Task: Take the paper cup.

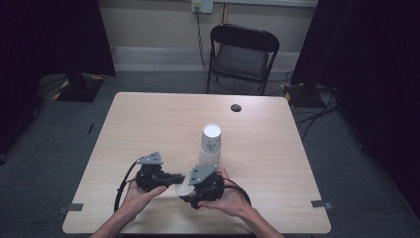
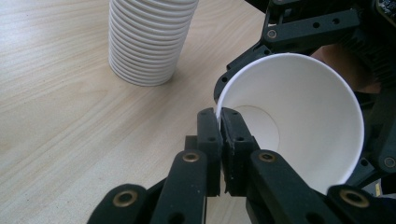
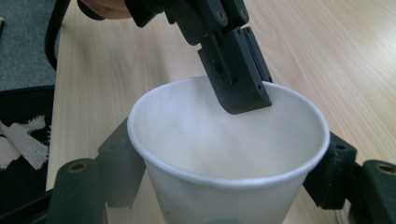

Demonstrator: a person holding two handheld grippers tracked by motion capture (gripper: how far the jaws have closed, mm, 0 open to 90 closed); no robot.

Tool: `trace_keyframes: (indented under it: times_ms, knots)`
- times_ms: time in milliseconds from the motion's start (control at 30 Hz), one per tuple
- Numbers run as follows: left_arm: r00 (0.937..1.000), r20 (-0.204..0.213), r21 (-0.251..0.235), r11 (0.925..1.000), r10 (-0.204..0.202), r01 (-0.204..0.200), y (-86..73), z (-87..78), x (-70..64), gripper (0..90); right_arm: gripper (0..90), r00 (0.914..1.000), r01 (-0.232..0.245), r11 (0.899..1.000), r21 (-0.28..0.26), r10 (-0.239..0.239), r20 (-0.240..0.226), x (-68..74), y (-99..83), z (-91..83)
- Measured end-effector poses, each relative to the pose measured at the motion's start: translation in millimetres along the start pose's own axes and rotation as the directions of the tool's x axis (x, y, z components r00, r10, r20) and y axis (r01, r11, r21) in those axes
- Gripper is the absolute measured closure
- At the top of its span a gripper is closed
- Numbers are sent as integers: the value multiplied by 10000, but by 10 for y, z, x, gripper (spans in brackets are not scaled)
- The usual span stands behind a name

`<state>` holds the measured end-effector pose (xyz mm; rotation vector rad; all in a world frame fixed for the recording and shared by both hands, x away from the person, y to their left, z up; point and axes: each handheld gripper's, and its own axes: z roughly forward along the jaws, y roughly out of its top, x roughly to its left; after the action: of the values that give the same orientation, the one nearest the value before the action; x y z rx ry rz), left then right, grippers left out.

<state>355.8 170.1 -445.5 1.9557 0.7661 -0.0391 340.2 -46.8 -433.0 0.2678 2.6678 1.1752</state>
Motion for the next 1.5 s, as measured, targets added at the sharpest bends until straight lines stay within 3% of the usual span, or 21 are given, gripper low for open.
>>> trace_keyframes:
  times_ms: [333,533,800,900,967,1033,1067,1100,1133,1167,1200,1333,1367,1400,1433,1467,1500]
  knots:
    - [9995,132,-56,9996,-288,288,-7,7,38,875,278,9999,-3,9999,-164,5,112,-11,-22,1]
    - [10000,23,-158,9999,-64,65,-13,5,17,857,289,9999,40,9999,-162,-39,96,-3,-26,-5]
    - [9994,21,-641,9973,346,-344,-2,-46,-30,746,293,9992,-236,9993,-292,244,302,-20,-109,-78]
    - [9993,-25,-728,9966,377,-378,8,-62,-37,695,291,9987,-304,9993,-239,314,408,-29,-154,-101]
    - [9999,-33,-896,9959,137,-139,20,-84,-22,680,290,9976,-458,9985,-302,473,502,-54,-197,-139]
    - [9995,-274,-948,9953,182,-207,34,-106,-13,624,289,9946,-760,9960,-475,791,673,-96,-251,-215]
    - [9969,-650,-895,9948,434,-491,47,-130,-14,600,289,9936,-831,9952,-518,868,726,-108,-268,-242]
    - [9969,-650,-895,9948,434,-491,47,-130,-14,559,289,9936,-831,9952,-518,868,726,-108,-268,-242]
    - [9913,-1132,-827,9936,669,-765,49,-145,-1,515,289,9903,-992,9934,-568,1042,922,-125,-304,-297]
    - [9913,-1132,-827,9936,669,-765,49,-145,-1,490,288,9885,-1100,9920,-625,1157,969,-138,-323,-325]
    - [9813,-1652,-595,9921,989,-1100,33,-135,23,463,288,9862,-1218,9900,-713,1288,1041,-151,-341,-355]
    - [9703,-2188,-256,9934,1035,-1118,-5,-152,88,379,287,9720,-1839,9758,-1187,1985,1258,-223,-418,-491]
    - [9703,-2188,-256,9934,1035,-1118,-5,-152,88,369,287,9720,-1839,9758,-1187,1985,1258,-223,-418,-491]
    - [9692,-2292,-276,9947,900,-989,-20,-183,128,360,287,9635,-2202,9641,-1483,2388,1213,-273,-465,-565]
    - [9692,-2292,-276,9947,900,-989,-20,-183,128,352,287,9635,-2202,9641,-1483,2388,1213,-273,-465,-565]
    - [9655,-2483,-218,9960,784,-865,-37,-219,163,342,287,9554,-2454,9552,-1655,2672,1260,-313,-507,-633]
    - [9633,-2581,-121,9967,743,-802,-47,-242,179,333,287,9524,-2536,9521,-1707,2766,1279,-329,-527,-664]
